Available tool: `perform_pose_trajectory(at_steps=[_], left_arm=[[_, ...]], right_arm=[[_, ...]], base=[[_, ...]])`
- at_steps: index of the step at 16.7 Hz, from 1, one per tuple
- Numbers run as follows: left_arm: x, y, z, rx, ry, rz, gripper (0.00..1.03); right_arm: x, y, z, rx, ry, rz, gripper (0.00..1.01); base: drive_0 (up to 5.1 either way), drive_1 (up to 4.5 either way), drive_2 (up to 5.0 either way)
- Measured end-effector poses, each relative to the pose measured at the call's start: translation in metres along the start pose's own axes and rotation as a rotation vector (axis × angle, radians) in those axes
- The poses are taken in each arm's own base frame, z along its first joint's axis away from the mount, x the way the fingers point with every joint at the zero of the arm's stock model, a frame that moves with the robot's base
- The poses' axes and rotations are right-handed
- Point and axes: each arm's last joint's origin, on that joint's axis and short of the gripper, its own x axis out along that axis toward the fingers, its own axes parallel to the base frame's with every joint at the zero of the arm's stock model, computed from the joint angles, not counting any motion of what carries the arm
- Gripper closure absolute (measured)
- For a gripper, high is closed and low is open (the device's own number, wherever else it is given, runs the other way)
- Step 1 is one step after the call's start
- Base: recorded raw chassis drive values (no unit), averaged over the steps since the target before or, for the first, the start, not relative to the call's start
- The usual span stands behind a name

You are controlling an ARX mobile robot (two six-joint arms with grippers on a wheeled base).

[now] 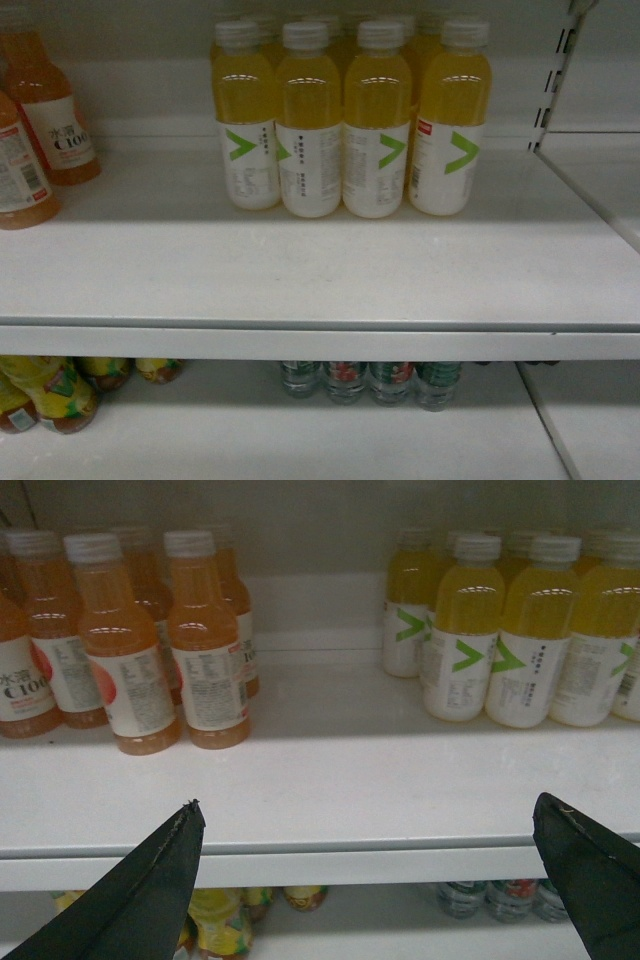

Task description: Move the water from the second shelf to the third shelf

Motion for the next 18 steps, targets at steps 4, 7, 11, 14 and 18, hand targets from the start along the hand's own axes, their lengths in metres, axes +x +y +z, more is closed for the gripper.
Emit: perform_pose_trajectory(at_steps=[4, 7, 11, 14, 18], left_arm=[[0.0000, 0.0000, 0.0002, 0.000, -0.002, 0.000, 0.05], [0.0000, 0.0000, 0.0002, 0.000, -0.002, 0.000, 0.05], [0.0000, 0.0000, 0.0001, 0.000, -0.001, 0.000, 0.05], [0.0000, 0.0000, 0.0001, 0.000, -0.002, 0.000, 0.05], [0.0000, 0.0000, 0.0002, 0.000, -0.002, 0.000, 0.05]], right_arm=[[0.0000, 0.0000, -0.0001, 0.000, 0.001, 0.000, 0.62], [0.0000, 0.0000, 0.0000, 0.000, 0.000, 0.001, 0.62], [-0.0001, 0.0000, 0.0001, 0.000, -0.001, 0.001, 0.62], [0.0000, 0.0000, 0.0000, 0.000, 0.000, 0.001, 0.62], [-0.0001, 0.0000, 0.0000, 0.000, 0.000, 0.001, 0.62]], base=[[-4.6, 2.37, 2.4], [-4.7, 2.32, 2.3], [-4.7, 2.45, 2.4], [-5.1, 2.30, 2.3], [-4.9, 2.49, 2.5]])
